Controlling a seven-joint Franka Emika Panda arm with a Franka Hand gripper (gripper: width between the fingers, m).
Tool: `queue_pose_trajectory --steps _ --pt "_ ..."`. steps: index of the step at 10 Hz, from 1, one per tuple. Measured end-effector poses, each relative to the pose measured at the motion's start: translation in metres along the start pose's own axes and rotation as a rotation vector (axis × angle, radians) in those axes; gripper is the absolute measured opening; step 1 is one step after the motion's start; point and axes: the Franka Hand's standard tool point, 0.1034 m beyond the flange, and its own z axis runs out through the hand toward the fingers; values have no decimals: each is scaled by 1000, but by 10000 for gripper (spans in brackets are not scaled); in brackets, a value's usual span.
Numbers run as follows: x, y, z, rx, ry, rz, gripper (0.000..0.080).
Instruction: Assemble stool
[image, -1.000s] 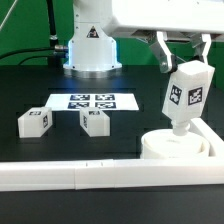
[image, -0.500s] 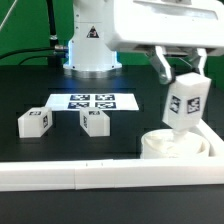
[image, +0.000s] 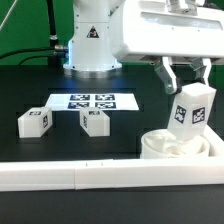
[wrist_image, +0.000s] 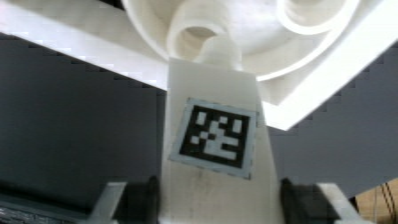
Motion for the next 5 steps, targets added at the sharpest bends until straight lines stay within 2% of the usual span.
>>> queue_pose_trajectory --steps 2,5 --pt "2 3 -1 -1 -4 3 320" --pt "-4 3 4 -6 6 4 320"
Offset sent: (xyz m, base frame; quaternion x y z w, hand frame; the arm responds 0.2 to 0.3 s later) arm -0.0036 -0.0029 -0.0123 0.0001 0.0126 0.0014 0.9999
